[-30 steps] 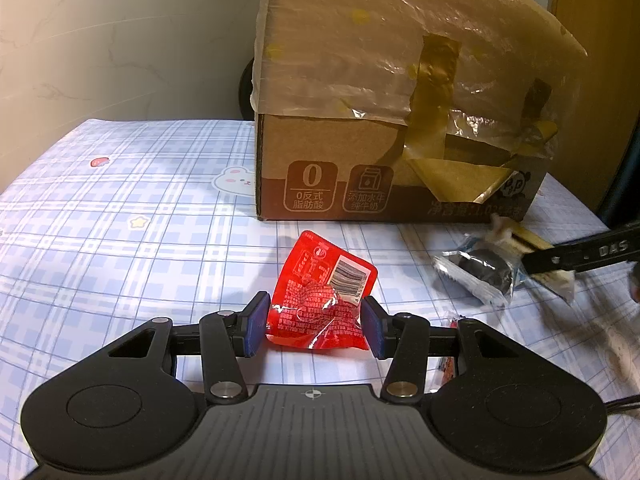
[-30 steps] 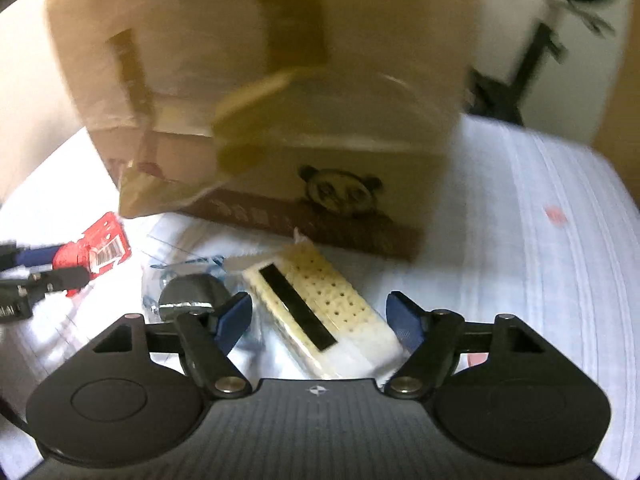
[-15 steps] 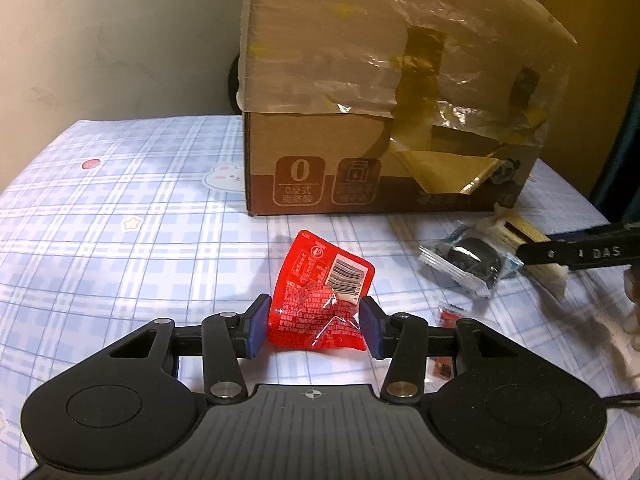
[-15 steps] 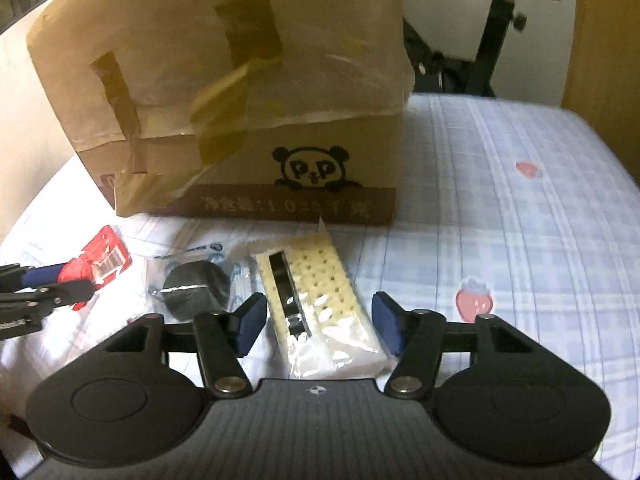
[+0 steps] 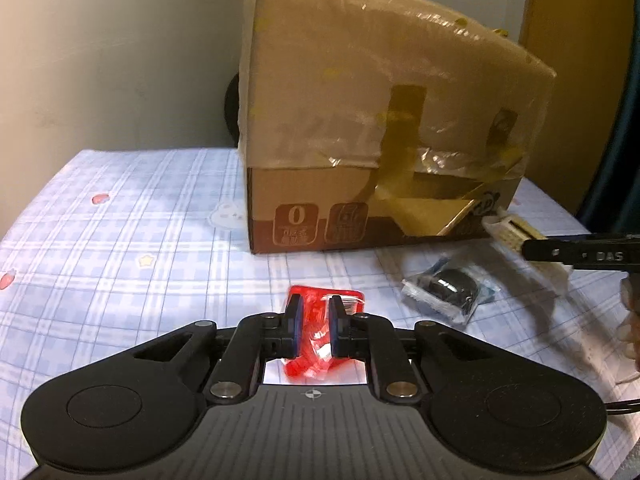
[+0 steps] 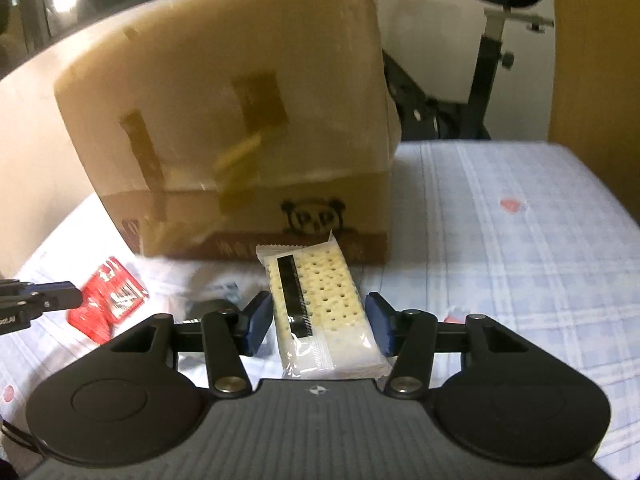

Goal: Organize snacks
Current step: 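Lift both held snacks and carry them over the box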

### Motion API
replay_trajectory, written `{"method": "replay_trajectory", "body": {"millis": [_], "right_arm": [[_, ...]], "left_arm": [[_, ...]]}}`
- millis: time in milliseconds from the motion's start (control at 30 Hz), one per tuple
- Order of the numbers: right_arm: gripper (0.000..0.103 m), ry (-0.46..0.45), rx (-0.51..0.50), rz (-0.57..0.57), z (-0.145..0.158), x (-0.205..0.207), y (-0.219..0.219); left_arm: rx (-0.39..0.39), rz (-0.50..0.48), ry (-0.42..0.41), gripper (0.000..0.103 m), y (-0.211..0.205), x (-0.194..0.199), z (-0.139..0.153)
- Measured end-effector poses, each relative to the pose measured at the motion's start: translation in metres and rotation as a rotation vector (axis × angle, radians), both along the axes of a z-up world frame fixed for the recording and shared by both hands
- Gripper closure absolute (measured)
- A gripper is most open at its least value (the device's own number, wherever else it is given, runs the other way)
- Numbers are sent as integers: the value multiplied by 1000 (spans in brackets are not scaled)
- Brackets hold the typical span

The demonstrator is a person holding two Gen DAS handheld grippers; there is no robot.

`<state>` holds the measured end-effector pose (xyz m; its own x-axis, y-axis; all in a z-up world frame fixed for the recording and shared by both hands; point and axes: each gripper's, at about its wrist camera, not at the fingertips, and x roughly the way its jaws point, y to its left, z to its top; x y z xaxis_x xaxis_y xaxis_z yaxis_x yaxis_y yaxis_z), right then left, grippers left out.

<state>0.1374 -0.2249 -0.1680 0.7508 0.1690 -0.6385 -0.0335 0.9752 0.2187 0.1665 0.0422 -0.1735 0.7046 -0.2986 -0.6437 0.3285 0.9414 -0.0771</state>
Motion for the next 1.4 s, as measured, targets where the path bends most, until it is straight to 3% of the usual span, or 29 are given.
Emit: {"method": "replay_trajectory", "body": {"millis": [133, 200, 233, 267, 500, 733, 833, 1000, 1167, 1400], "right_arm": [[49, 8, 1, -3, 0, -2, -3], [49, 26, 8, -11, -5, -3, -4], [49, 38, 12, -14, -9, -3, -4], [49, 46, 13, -18, -12, -4, -4], [49, 65, 25, -36, -26, -8, -7], [49, 45, 17, -29, -29, -11, -5], [49, 42, 12, -29, -30, -11, -5], [49, 39, 34, -28, -30, -12, -8], [49, 25, 53, -46, -23, -17, -12], [49, -82, 78, -43, 16, -33, -16]], "left_arm": [[17, 6, 32, 85, -2, 4, -10], [24, 2, 55, 60, -4, 7, -14], [24, 0, 56, 38, -4, 8, -15], [25, -9, 45, 32, -4, 8, -15], [140, -125, 68, 32, -11, 23, -29], [127, -116, 41, 33, -13, 26, -34], [120, -122, 28, 49, -17, 26, -34], [108, -100, 26, 51, -16, 20, -31], [53, -77, -9, 51, -7, 9, -9], [10, -133, -137, 50, -14, -8, 51]]}}
